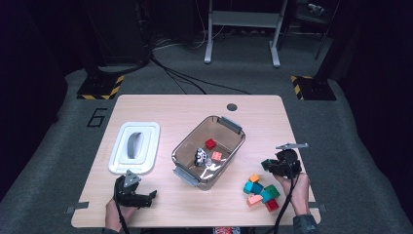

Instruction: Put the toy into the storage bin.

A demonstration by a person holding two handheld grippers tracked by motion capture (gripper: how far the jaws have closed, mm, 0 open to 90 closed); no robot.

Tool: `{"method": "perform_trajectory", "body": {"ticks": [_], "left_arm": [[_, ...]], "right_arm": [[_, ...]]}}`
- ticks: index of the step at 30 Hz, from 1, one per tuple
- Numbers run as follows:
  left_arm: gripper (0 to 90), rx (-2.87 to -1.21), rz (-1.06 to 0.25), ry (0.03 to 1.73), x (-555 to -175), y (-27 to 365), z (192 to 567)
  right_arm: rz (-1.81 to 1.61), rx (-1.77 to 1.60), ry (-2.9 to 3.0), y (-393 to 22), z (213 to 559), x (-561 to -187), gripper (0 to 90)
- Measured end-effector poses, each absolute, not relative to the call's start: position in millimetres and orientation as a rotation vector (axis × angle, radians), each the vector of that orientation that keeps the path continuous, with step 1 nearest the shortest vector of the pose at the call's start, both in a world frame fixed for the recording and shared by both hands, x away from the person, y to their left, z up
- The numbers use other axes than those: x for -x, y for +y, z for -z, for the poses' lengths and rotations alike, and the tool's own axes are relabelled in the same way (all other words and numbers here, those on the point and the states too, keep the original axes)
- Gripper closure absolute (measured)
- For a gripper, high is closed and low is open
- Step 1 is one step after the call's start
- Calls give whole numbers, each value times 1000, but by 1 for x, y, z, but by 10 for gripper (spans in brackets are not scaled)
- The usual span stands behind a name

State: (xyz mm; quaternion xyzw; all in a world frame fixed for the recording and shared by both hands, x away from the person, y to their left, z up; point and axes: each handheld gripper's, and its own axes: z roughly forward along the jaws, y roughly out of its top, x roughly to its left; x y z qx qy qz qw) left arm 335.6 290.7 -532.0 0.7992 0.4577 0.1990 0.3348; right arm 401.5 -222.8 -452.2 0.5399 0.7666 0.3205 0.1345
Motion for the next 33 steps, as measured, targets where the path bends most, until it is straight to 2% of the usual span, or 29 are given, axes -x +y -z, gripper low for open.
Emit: {"method": "perform_trajectory", "body": {"ticks": [33], "left_arm": [[5,-2085,-519,1194,-336,291,532]], "right_arm": [[-991,-1440,2172,-198,402,-432,682]]}}
